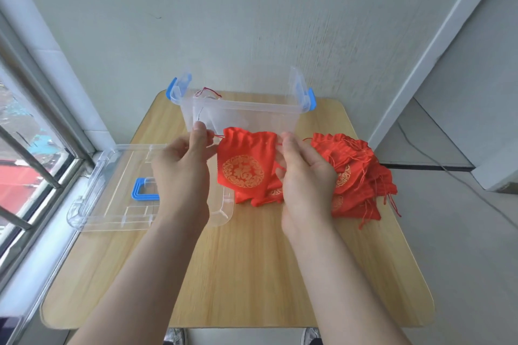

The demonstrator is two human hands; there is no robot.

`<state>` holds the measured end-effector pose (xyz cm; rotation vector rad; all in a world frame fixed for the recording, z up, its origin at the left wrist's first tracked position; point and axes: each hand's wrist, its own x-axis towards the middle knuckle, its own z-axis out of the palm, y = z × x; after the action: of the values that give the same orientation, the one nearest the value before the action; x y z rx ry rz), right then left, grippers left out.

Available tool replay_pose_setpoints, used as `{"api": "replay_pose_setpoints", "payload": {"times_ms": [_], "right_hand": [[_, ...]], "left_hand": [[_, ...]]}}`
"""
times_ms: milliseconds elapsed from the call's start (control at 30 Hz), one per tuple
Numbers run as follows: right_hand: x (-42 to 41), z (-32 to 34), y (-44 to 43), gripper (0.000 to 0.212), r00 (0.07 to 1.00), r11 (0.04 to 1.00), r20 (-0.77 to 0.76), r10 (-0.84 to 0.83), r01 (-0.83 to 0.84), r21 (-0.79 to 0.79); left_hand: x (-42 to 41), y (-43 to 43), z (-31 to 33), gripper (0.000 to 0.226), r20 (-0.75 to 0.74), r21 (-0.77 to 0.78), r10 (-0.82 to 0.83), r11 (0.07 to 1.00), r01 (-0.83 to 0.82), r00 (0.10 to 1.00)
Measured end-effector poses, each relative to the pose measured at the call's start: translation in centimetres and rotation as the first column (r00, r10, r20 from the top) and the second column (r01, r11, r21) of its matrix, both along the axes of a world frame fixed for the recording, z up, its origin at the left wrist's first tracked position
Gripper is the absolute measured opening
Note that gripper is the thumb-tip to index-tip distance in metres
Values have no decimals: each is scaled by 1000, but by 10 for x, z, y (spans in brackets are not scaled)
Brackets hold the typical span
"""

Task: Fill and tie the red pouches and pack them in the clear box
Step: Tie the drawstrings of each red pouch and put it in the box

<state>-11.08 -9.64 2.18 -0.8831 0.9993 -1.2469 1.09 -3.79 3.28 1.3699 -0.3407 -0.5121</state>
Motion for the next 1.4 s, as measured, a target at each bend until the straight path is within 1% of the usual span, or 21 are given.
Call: {"api": "replay_pose_setpoints", "payload": {"times_ms": [100,167,267,367,433,500,533,633,733,833,933,1000,1100,1167,1200,1233,1267,1300,1333,1400], "right_hand": [[4,1,-3,28,996,995,84,-13,5,98],[2,3,-5,32,990,986,144,-11,-13,166],[-2,3,-6,21,983,975,167,71,-104,198],[-3,4,-4,23,965,964,238,108,-160,212],[-3,6,-5,22,959,962,254,125,-181,207],[-4,7,-9,22,963,960,245,116,-171,220],[-4,7,-11,21,958,958,268,102,-166,232],[-4,13,-15,19,914,947,398,76,-192,259],[-4,15,-19,18,903,944,424,70,-197,264],[-4,16,-20,20,934,951,349,80,-177,255],[-3,15,-21,22,983,971,173,66,-104,216],[-1,16,-19,25,997,983,65,34,-45,178],[0,10,-17,27,999,985,3,-48,47,164],[-1,2,-19,23,995,995,-81,-55,62,84],[-1,0,-20,17,989,999,-150,-7,13,37],[-1,1,-19,10,972,996,-220,83,-84,7],[-1,3,-17,12,936,978,-292,197,-208,-7],[0,5,-14,17,876,939,-363,317,-343,-6],[1,7,-11,19,798,884,-432,421,-468,-1],[5,10,-1,21,659,771,-512,552,-637,10]], "left_hand": [[-1,-1,2,29,-112,-91,1,996,-12,994],[0,-3,-1,30,-195,-108,2,994,-24,981],[1,-8,-3,27,-265,-87,22,995,-46,964],[4,-14,-5,29,-349,-96,24,994,-61,937],[6,-18,-7,29,-404,-118,2,992,-55,915],[9,-21,-8,30,-458,-128,-2,990,-64,889],[10,-22,-8,30,-476,-129,4,989,-74,879],[13,-24,-6,29,-501,-130,44,984,-125,864],[22,-28,-8,31,-527,-138,79,974,-177,846],[34,-34,-10,35,-555,-134,111,966,-220,825],[41,-38,-8,35,-551,-91,142,969,-229,822],[40,-38,-5,35,-539,-88,134,973,-215,831],[31,-36,-2,34,-460,-128,81,979,-157,884],[24,-33,2,34,-382,-164,8,983,-76,924],[23,-31,5,34,-354,-179,-27,983,-39,935],[22,-28,8,34,-336,-185,-50,983,-14,941],[21,-26,11,35,-323,-181,-65,983,5,944],[20,-25,14,35,-317,-171,-72,985,17,946],[18,-24,16,36,-317,-160,-77,987,26,945],[15,-22,19,38,-304,-132,-101,989,63,947]]}}
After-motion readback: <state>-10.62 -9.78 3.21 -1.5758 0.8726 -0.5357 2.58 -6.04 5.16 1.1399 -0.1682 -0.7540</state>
